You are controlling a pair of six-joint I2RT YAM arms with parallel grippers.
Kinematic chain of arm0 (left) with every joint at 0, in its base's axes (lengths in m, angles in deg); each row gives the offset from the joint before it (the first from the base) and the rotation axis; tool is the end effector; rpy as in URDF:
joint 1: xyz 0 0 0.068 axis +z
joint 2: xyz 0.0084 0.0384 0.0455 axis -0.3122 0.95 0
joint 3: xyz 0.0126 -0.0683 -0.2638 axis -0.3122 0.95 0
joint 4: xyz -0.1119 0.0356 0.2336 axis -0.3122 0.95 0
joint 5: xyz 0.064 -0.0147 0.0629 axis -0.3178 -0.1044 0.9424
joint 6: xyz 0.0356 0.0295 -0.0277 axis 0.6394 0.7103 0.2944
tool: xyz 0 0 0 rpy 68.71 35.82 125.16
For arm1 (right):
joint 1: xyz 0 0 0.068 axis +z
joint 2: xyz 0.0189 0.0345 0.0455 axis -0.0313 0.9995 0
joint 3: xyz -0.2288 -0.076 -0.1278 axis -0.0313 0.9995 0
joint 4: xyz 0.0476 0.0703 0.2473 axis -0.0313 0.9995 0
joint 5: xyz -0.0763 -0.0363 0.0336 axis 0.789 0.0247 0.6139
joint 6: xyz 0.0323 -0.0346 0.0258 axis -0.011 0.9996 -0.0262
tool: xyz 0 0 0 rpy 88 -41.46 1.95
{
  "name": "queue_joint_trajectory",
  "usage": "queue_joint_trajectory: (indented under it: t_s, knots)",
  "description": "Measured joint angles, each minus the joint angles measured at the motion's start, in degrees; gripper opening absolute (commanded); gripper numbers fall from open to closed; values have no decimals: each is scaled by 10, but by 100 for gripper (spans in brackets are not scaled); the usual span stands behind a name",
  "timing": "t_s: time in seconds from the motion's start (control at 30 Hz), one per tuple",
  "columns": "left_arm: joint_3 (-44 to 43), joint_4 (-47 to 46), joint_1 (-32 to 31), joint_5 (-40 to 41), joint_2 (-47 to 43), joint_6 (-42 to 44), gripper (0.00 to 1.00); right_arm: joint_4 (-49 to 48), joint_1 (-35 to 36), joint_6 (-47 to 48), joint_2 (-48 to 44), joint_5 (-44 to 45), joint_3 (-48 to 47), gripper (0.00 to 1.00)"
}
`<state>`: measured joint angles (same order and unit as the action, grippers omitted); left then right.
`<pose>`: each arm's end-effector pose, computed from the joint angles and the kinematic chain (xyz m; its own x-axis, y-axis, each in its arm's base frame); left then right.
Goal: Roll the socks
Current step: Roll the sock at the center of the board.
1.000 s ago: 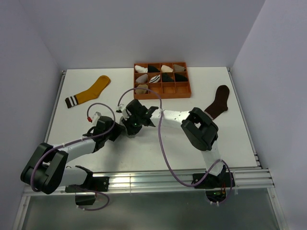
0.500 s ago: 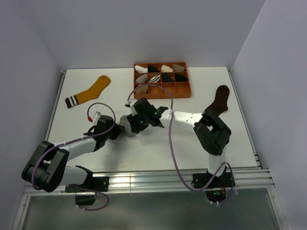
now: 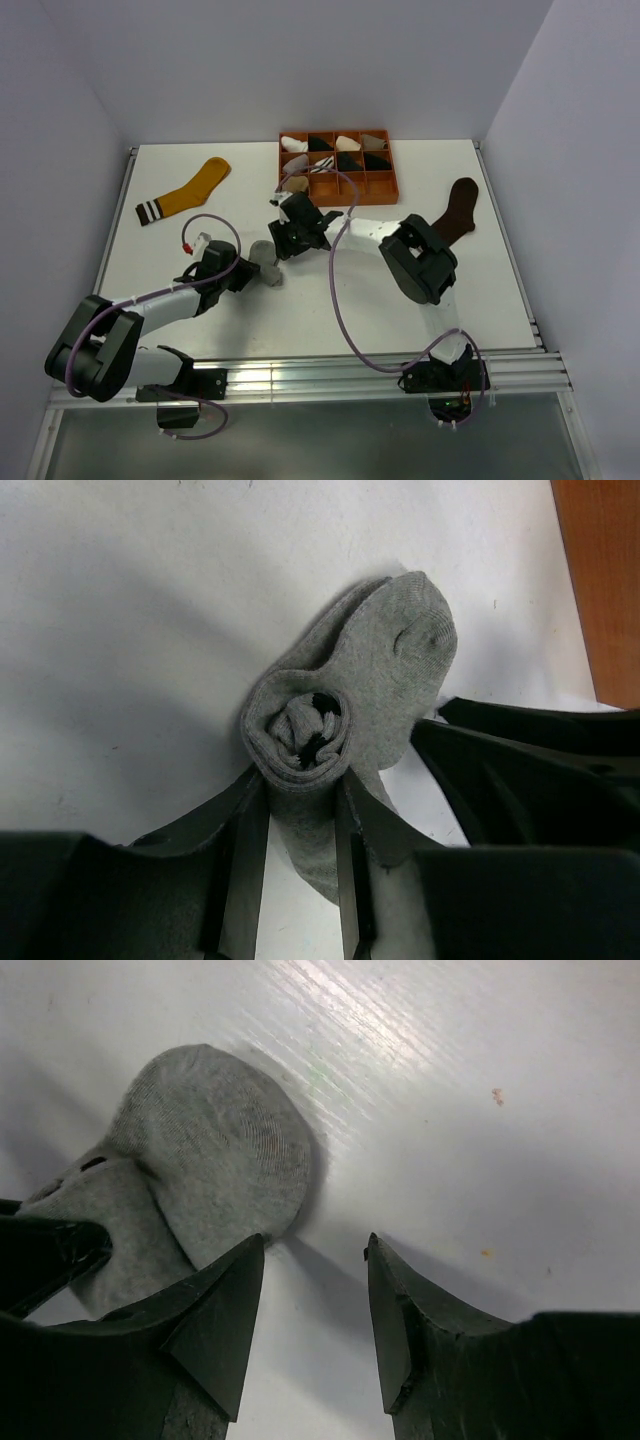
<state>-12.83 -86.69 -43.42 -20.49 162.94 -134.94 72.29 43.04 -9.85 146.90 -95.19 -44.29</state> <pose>0.2093 -0.0934 0.1376 -0.5004 -0.8121 -0.3002 -0.5034 0.5550 -0.6623 0.3151 0.3195 0.1642 -0.6811 -0.3520 -0.6420 -0.6179 0.7467 0.2463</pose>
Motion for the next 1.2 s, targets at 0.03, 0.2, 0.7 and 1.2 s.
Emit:
queue_joint_trajectory:
  t_s: [0.03, 0.2, 0.7, 1.2]
  knots:
    - [0, 0, 0, 0, -1, 0, 30, -1, 0, 0, 9, -6, -4, 54]
    - [0, 0, 0, 0, -1, 0, 28, -26, 0, -2, 39, -50, -33, 55]
    - [-3, 44, 0, 10, -29, -2, 0, -72, -5, -35, 15, -54, 35, 0]
    - [-60, 122, 15, 33, 27, 25, 0, -55, -29, -55, -59, -2, 125, 27]
